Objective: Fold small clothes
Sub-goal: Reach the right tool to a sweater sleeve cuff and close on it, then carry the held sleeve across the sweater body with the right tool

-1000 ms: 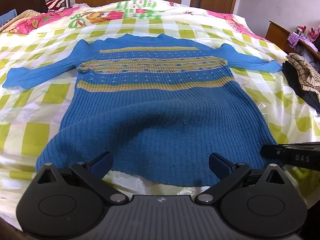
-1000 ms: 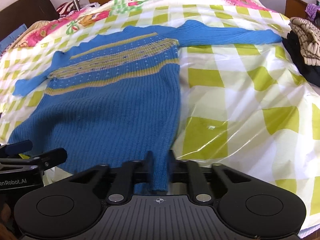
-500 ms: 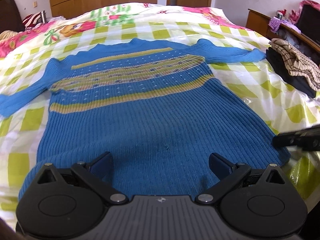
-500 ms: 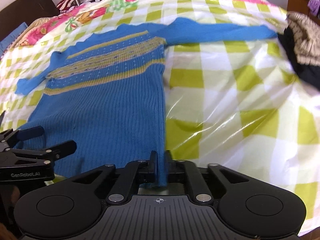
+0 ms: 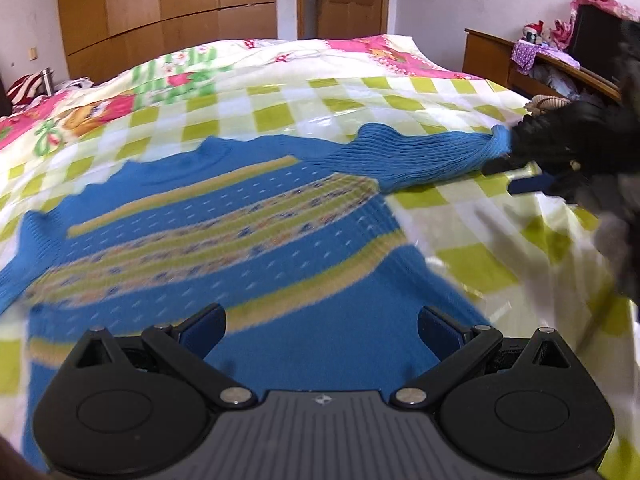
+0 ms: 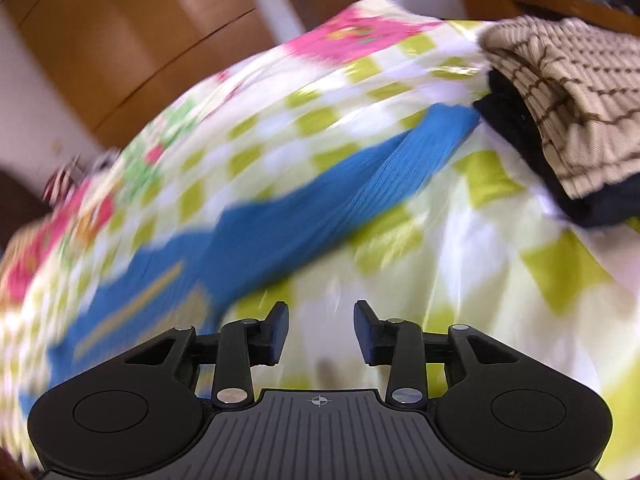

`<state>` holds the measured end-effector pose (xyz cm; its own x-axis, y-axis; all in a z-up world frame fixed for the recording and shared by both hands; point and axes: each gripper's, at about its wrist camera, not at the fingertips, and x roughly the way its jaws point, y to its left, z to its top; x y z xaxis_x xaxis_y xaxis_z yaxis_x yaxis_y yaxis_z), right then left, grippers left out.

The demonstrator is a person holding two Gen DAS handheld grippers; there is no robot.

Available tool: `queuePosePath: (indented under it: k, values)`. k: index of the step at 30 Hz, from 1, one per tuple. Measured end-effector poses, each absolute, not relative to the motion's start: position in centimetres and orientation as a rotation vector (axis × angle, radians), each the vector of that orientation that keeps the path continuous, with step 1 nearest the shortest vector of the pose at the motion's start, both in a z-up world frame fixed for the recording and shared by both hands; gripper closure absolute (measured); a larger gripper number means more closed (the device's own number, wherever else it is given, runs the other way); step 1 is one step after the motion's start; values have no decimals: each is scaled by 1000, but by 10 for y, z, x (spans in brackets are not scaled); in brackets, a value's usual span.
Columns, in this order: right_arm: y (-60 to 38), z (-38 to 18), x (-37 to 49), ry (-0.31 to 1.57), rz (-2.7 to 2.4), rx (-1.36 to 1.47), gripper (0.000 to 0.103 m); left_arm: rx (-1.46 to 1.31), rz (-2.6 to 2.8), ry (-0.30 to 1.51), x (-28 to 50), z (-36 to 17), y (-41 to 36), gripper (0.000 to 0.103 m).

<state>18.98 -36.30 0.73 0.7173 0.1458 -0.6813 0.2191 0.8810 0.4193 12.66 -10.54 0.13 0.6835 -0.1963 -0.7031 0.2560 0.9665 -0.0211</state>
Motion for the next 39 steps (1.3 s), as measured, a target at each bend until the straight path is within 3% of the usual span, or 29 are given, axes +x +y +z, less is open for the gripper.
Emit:
queuePosePath:
  k: [10, 12, 13, 16, 19, 21, 23, 29, 35, 39]
  values:
    - [-391, -25, 277, 656, -243, 593, 67, 67, -307, 809, 159, -24, -130, 0]
    - [-394, -26, 283, 651, -259, 600, 75, 69, -312, 816, 157, -26, -131, 0]
    - [-394, -25, 283, 651, -263, 592, 88, 72, -313, 814, 155, -26, -130, 0]
    - [-399, -22, 282, 640, -251, 606, 95, 64, -307, 796, 153, -23, -124, 0]
    - [-400, -11, 276, 592, -226, 600, 95, 46, -292, 790, 157, -22, -117, 0]
    - [-397, -8, 281, 605, -208, 583, 88, 40, -284, 795, 159, -22, -113, 0]
    - [-394, -12, 291, 641, -224, 559, 87, 32, -279, 794, 158, -21, -108, 0]
    - [-385, -6, 308, 617, -255, 559, 94, 3, -271, 782, 148, -14, -83, 0]
    - [-255, 59, 276, 419, 115, 84, 94, -28, -228, 756, 125, 0, -42, 0]
    - [-139, 49, 234, 375, 512, -315, 94, -40, -183, 763, 104, 0, -15, 0]
